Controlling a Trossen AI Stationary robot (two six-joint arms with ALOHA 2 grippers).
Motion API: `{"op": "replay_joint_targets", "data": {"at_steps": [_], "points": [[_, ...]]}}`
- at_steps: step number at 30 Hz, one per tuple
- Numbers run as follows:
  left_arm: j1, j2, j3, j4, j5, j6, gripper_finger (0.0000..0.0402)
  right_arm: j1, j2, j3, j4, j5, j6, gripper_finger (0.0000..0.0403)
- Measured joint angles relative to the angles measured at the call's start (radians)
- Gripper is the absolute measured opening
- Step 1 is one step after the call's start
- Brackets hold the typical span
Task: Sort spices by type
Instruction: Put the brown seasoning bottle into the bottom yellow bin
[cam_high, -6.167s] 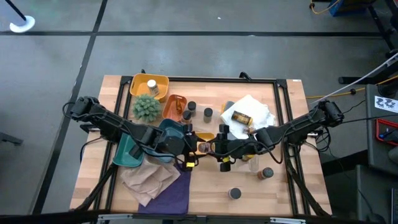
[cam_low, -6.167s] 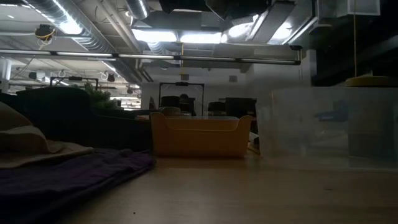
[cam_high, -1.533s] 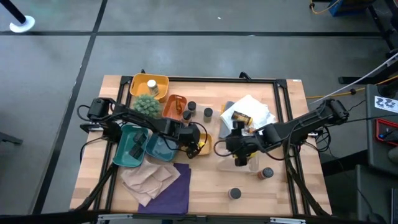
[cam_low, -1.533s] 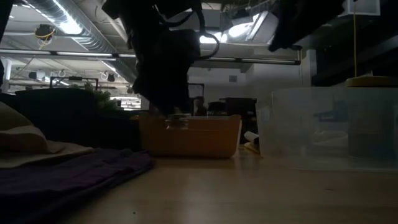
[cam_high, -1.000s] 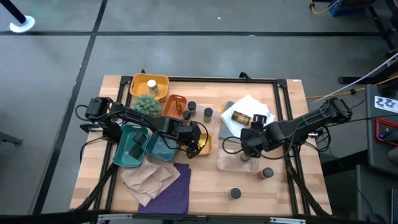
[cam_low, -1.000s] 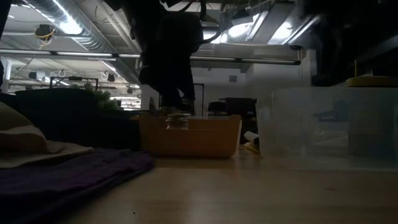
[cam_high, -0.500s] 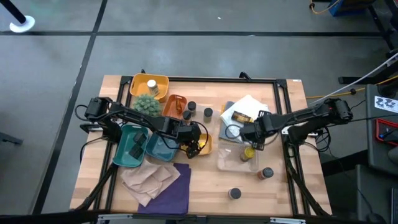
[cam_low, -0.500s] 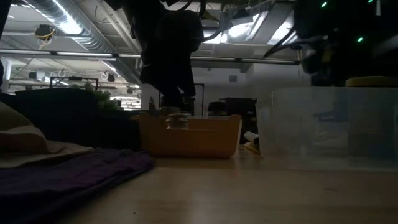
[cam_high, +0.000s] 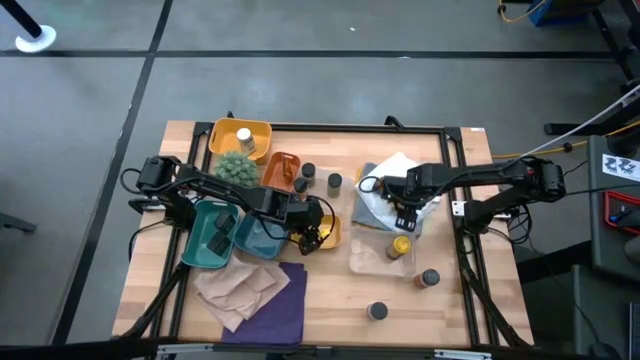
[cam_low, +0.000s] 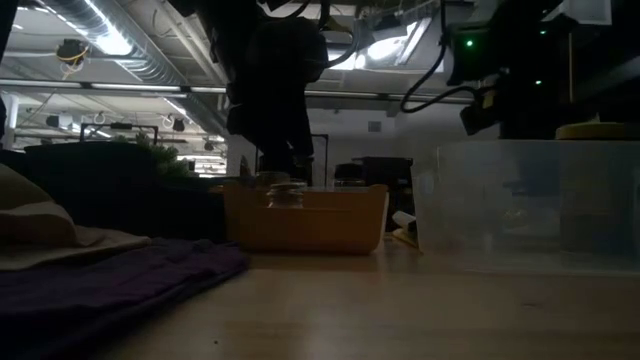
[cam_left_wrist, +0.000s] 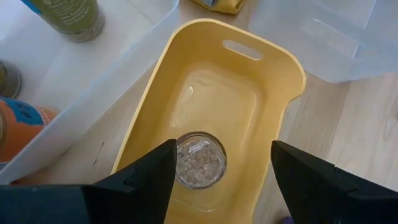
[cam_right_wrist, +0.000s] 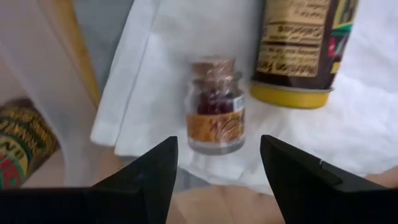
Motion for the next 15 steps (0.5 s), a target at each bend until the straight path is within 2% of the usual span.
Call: {"op": "replay_joint_targets", "data": {"at_steps": [15], "points": [[0.000, 0.000, 0.000, -0.001, 0.000, -0.003, 0.0244, -0.029, 0.000, 0.000, 0.076, -0.022, 0.017, 0.0230]]}}
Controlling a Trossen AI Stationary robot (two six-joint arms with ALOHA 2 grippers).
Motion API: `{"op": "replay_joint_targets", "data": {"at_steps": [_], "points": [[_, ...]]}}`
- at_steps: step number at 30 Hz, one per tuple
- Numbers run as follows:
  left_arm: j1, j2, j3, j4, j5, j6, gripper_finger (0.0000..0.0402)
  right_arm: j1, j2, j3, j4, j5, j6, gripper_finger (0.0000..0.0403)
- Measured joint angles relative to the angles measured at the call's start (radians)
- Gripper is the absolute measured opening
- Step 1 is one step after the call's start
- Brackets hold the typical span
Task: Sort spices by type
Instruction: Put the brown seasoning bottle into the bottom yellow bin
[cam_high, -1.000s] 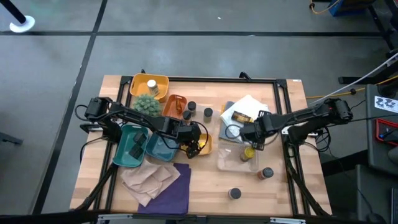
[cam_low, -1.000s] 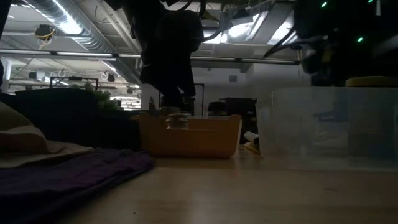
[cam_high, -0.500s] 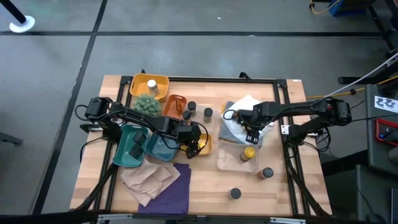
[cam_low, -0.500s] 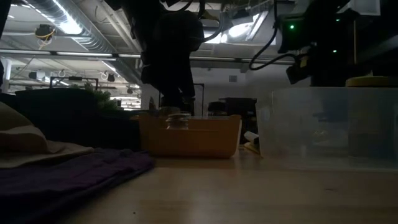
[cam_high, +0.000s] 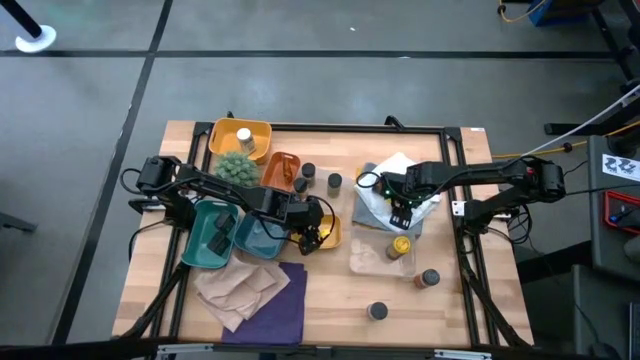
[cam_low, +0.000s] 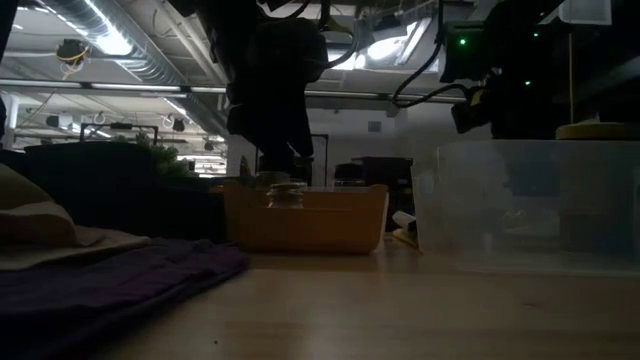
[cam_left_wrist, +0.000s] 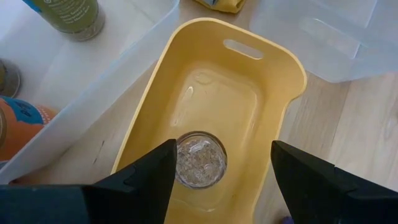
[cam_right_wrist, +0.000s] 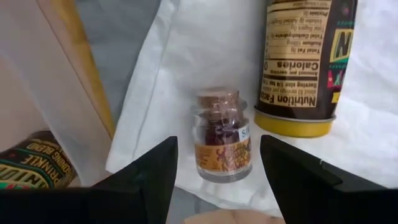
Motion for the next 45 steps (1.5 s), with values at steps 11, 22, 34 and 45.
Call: {"op": "replay_joint_targets", "data": {"at_steps": [11, 22, 34, 45], "points": [[0.000, 0.000, 0.000, 0.000, 0.000, -0.001, 0.0244, 0.000, 0.000, 0.000, -0.002, 0.006, 0.089, 0.0230], [0.000, 0.000, 0.000, -0.002, 0.000, -0.002, 0.0244, 0.002, 0.000, 0.000, -0.002, 0.024, 0.260, 0.0230], [-0.001, 0.000, 0.000, -0.002, 0.000, -0.002, 0.0244, 0.002, 0.000, 0.000, -0.003, 0.026, 0.195, 0.0230], [-0.001, 0.000, 0.000, -0.002, 0.000, -0.002, 0.0244, 0.002, 0.001, 0.000, -0.019, 0.025, 0.176, 0.0230]]}}
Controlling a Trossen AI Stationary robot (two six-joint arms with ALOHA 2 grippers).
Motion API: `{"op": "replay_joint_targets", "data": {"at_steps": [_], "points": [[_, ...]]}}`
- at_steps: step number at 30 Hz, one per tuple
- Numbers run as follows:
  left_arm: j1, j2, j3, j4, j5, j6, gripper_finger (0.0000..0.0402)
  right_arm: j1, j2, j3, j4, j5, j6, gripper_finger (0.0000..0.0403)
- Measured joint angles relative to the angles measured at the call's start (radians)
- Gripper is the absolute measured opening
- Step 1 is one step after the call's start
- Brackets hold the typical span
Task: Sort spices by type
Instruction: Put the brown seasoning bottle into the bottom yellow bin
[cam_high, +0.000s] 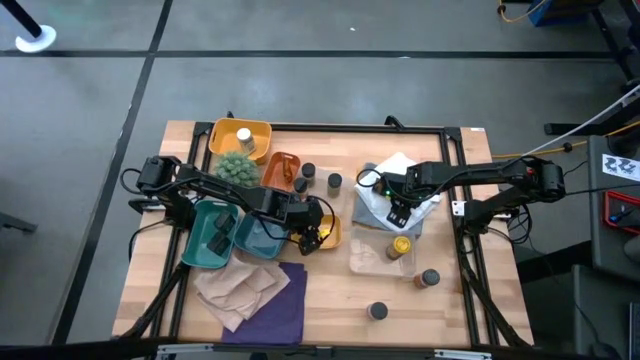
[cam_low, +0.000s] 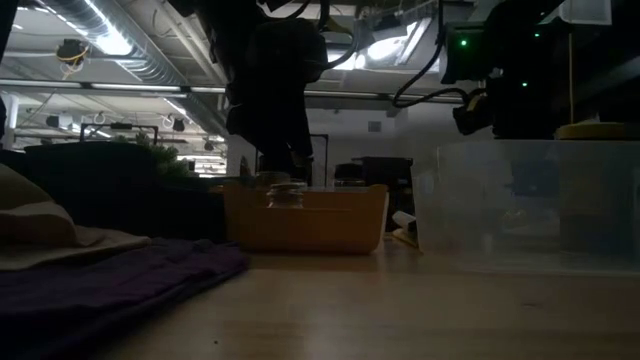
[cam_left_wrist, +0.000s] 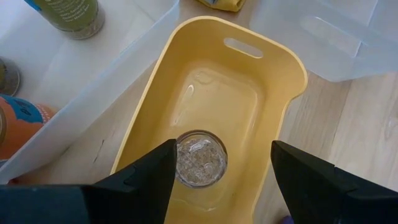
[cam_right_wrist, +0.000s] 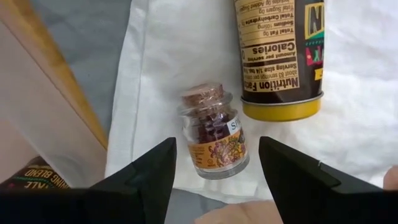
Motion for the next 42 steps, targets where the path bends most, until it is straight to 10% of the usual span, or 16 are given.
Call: {"op": "replay_joint_targets", "data": {"at_steps": [42], "points": [[0.000, 0.000, -0.001, -0.001, 0.000, 0.000, 0.0244, 0.000, 0.166, 0.002, 0.036, 0.002, -0.044, 0.0230]]}}
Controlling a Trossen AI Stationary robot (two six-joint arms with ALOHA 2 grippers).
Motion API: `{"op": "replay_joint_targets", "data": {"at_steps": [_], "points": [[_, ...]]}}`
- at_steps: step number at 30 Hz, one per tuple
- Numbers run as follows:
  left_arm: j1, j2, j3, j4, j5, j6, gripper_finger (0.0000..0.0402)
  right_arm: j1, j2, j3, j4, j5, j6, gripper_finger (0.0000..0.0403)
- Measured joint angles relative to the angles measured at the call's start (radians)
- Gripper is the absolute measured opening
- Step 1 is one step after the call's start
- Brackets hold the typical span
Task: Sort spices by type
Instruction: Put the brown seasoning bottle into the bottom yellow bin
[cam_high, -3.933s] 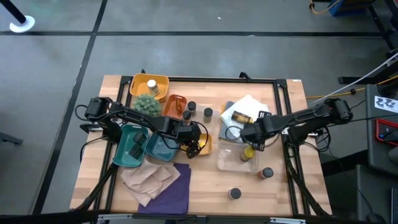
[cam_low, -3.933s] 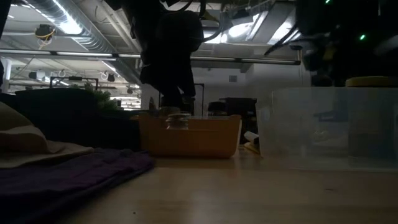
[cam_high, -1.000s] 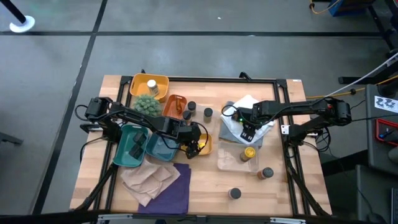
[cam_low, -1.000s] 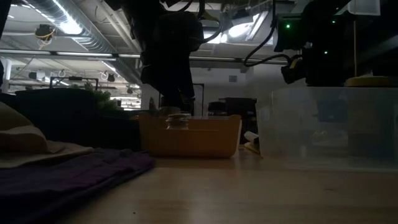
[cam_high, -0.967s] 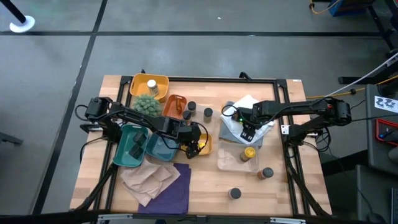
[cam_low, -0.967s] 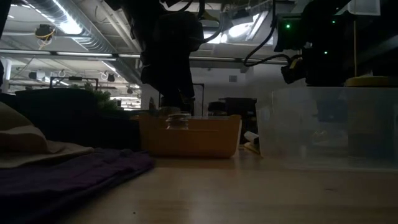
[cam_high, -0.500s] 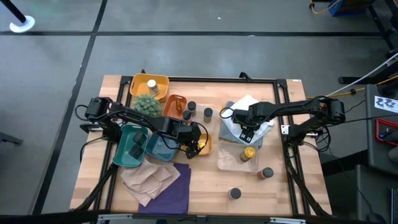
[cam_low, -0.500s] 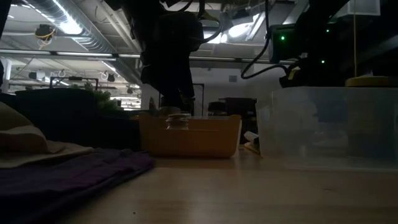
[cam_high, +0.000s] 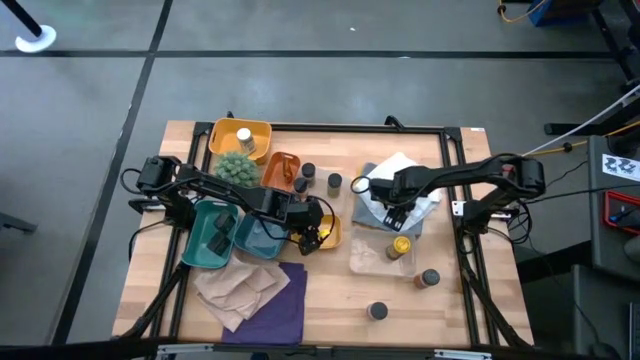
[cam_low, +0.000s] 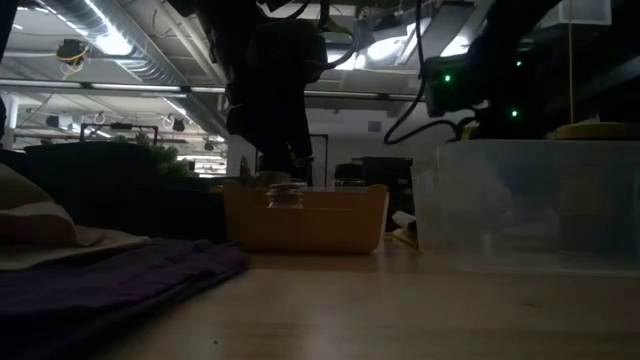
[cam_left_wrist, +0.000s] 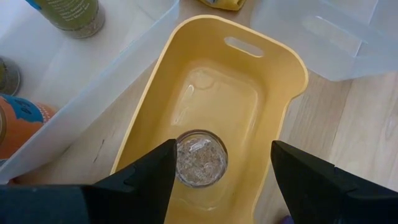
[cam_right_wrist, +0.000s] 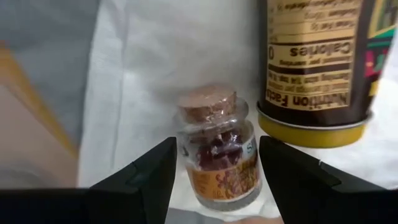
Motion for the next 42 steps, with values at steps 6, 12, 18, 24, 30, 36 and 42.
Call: {"op": "replay_joint_targets", "data": {"at_steps": [6, 12, 18, 24, 30, 36, 42], "points": [[0.000, 0.000, 0.000, 0.000, 0.000, 0.000, 0.0244, 0.000, 0.037, 0.000, 0.009, 0.006, 0.000, 0.0230], [0.000, 0.000, 0.000, 0.001, 0.000, 0.000, 0.0244, 0.000, 0.040, 0.000, 0.011, -0.002, 0.001, 0.0212], [0.000, 0.000, 0.000, 0.001, 0.000, 0.003, 0.0244, 0.000, 0.040, 0.000, 0.011, -0.017, 0.001, 0.0188], [0.000, 0.000, 0.000, 0.001, 0.000, 0.023, 0.0244, 0.000, 0.039, 0.021, -0.005, -0.057, 0.003, 0.0196], [0.000, -0.019, 0.000, 0.002, 0.000, 0.027, 0.0244, 0.000, 0.039, 0.091, -0.038, -0.081, -0.023, 0.0191], [0.000, -0.050, 0.000, 0.015, 0.000, 0.061, 0.0244, 0.000, 0.039, 0.182, -0.055, -0.083, -0.035, 0.0193], [-0.001, -0.063, 0.000, 0.075, 0.000, 0.139, 0.0244, 0.000, 0.039, 0.279, -0.048, -0.083, -0.070, 0.0192]]}}
